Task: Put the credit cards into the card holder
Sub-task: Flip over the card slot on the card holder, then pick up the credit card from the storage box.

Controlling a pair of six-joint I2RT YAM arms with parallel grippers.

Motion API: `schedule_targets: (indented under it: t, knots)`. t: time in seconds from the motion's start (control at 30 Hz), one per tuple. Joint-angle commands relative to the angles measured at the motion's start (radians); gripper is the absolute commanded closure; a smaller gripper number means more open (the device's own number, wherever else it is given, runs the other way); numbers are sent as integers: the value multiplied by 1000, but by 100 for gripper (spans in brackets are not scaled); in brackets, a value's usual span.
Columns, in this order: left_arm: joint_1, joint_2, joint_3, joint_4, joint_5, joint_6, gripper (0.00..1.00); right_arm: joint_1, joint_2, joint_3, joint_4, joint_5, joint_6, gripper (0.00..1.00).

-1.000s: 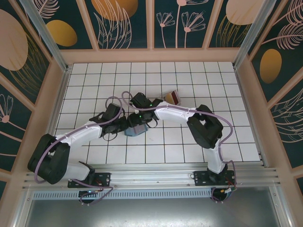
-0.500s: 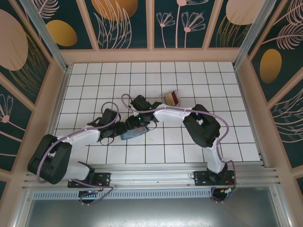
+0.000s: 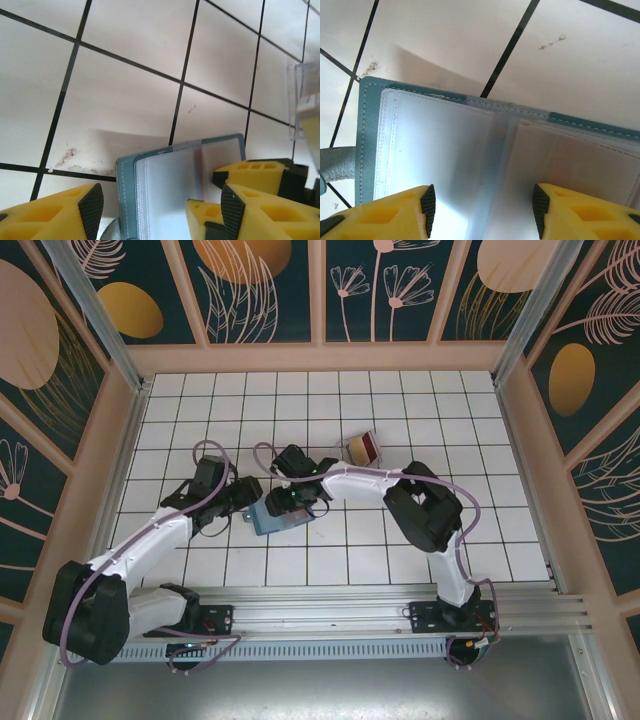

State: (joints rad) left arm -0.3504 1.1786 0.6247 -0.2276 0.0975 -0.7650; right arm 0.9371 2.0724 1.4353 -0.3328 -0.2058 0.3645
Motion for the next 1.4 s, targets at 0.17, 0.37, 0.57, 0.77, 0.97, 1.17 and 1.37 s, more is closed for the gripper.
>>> schedule_targets:
  t: [0.17,0.37,0.57,0.77,0.97,1.17,1.37]
  knots:
    - [25,46,-38,97,111,-38,40,17,-21,29,-71,32,-13,43]
    - [25,77,-6,85,109,-8,42,-8,-97,60,-104,49,-20,42]
    - [25,115,49,61,109,35,44,-54,-157,44,-99,49,-22,42]
    - [25,168,129,60,153,79,46,-144,-255,-18,-74,67,-29,42]
    - [17,265,232,95,217,98,46,-335,-368,-87,-72,135,-50,42]
    - [-52,419,386,113,226,108,46,-517,-399,-138,-83,182,-65,40]
    - [-142,635,574,121,251,109,44,-589,-329,-124,-115,232,-95,37]
